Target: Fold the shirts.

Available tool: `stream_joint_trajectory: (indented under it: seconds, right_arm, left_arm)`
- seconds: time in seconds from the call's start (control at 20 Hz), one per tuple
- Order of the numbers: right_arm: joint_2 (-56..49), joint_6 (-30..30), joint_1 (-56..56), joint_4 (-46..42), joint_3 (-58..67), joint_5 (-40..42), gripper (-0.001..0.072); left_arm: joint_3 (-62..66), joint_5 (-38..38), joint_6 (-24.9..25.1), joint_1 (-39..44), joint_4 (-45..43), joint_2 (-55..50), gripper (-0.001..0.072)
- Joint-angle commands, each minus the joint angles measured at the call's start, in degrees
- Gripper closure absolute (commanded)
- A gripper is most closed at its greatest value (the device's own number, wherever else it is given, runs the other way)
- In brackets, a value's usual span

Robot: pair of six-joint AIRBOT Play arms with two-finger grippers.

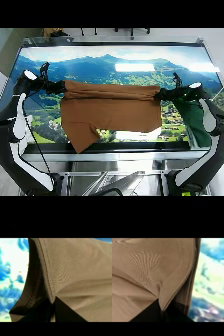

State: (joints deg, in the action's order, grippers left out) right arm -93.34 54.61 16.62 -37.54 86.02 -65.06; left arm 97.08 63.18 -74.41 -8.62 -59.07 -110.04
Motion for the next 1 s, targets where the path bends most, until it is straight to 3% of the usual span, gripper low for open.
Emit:
stream_joint_trajectory:
  seconds: [0.0,0.05,0.15,0.2,0.25,0.35,0.4,0.45,0.7,0.75,0.8,0.95]
  right_arm:
    - [1.70,-0.15,-0.17,0.02,-0.44,-1.27,0.0394]
    - [3.13,-0.15,-0.13,-0.02,-0.44,-2.08,0.0383]
    - [7.04,0.96,0.81,-0.39,-0.44,-4.24,0.0380]
    - [8.98,2.86,1.70,-0.70,-0.46,-5.51,0.0305]
    - [10.97,4.00,2.95,-1.90,-0.46,-7.50,0.0300]
    - [14.34,5.73,5.57,-6.10,-1.81,-12.35,0.0390]
    - [16.26,5.70,6.84,-6.88,-4.26,-14.64,0.0391]
    - [18.23,5.70,8.04,-7.08,-7.48,-16.11,0.0391]
    - [30.47,5.70,14.25,-7.56,-29.83,-12.68,0.0378]
    - [32.30,6.86,15.06,-7.50,-33.79,-10.93,0.0254]
    - [33.73,7.82,15.56,-7.48,-37.55,-8.90,0.0179]
    - [34.27,7.74,15.58,-7.45,-43.39,-5.64,0.0182]
  left_arm:
    - [1.49,4.07,-0.04,-0.04,0.20,-0.15,0.0131]
    - [3.37,6.75,-0.59,-0.28,0.17,-0.15,0.0012]
    - [7.91,13.27,-3.74,-1.33,0.09,-0.15,0.0012]
    - [10.03,17.81,-5.51,-2.47,0.07,-0.13,0.0012]
    - [10.71,22.21,-7.87,-3.52,0.07,0.04,0.0012]
    - [6.23,28.89,-9.73,-5.42,0.09,1.95,0.0013]
    - [1.29,30.18,-9.73,-6.14,0.07,4.00,0.0024]
    - [-5.22,29.68,-9.64,-6.78,0.07,6.88,0.0072]
    - [-38.62,18.73,-5.92,-10.49,0.11,23.30,0.0070]
    - [-43.67,16.74,-5.49,-11.30,0.13,25.83,0.0070]
    - [-48.02,14.34,-4.90,-11.89,0.20,28.09,0.0069]
    - [-56.04,7.87,-3.43,-11.89,1.99,32.22,0.0070]
